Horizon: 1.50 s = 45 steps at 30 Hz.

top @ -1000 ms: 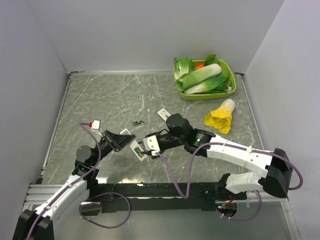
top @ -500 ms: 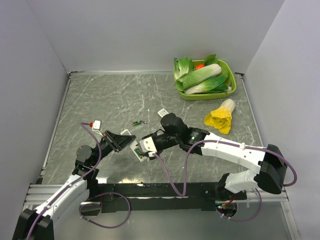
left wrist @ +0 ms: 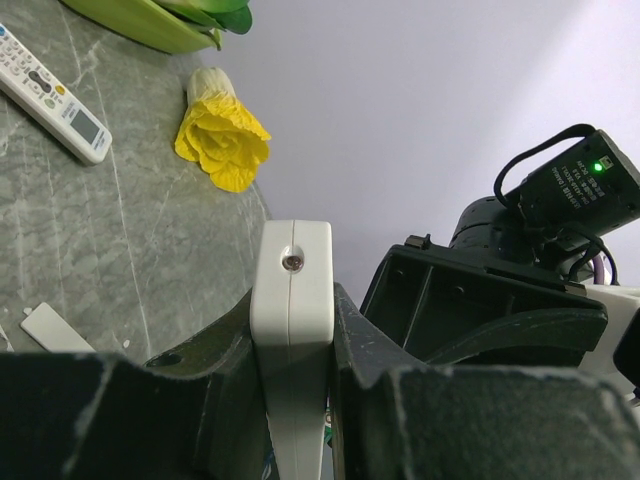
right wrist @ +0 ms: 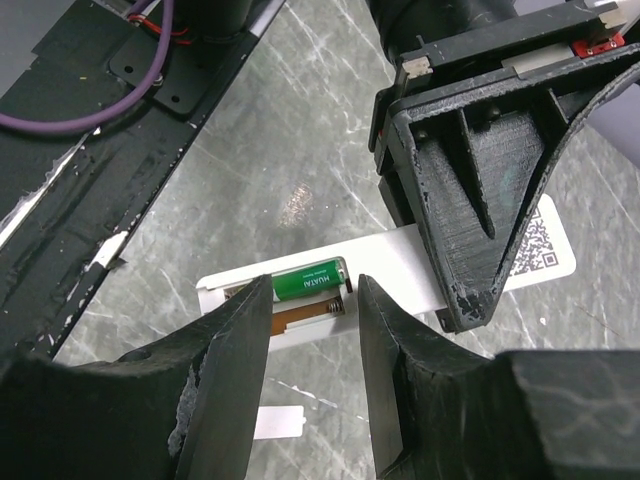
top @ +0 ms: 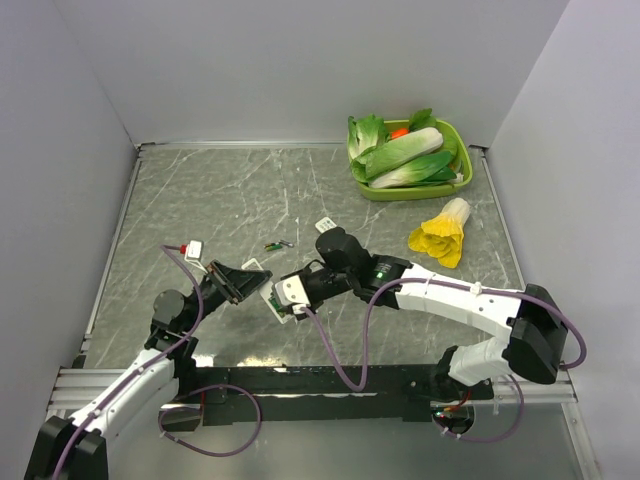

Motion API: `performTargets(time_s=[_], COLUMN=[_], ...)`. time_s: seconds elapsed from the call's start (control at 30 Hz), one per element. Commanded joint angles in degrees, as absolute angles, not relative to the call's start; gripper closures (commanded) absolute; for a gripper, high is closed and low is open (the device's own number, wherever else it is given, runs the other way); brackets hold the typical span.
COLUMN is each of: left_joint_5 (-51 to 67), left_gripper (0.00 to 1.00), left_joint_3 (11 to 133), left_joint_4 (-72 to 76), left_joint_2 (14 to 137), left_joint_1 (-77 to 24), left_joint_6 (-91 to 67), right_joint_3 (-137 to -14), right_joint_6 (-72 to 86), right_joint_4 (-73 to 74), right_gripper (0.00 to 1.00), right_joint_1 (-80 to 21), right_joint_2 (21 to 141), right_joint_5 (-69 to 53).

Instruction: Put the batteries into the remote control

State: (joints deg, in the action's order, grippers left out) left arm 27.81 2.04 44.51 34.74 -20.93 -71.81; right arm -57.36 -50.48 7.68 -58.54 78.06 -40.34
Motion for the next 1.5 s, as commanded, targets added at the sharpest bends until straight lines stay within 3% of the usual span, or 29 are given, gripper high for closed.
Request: performTargets(time_s=[0.0, 0.53, 0.9, 1.47], left_joint_5=[28.7, 28.1, 27.8, 19.3], left_gripper=[0.98, 0.98, 0.98, 0.98], left_joint_3=[3.9, 3.9, 4.1, 4.7], left_joint_4=[47.2, 47.9, 48.0, 45.4], left_joint_2=[35.1, 35.2, 34.1, 25.9], left_joint_1=[-21.1, -21.1, -21.1, -20.8], left_joint_6=[-73.0, -74.2, -75.1, -80.0], right_joint_3=[-59.9, -58.4, -57.2, -50.6], right_joint_6=[-52.1, -51.2, -50.8, -48.0], right_joint_4=[6.3, 4.4, 4.1, 0.4], right_gripper=[0.53, 0.55, 0.61, 0.65], right_joint_1=[-58.4, -58.3, -58.2, -58.3], right_joint_2=[79.0, 79.7, 80.5, 79.4], right_joint_5=[-42.6, -41.7, -41.3, -39.9])
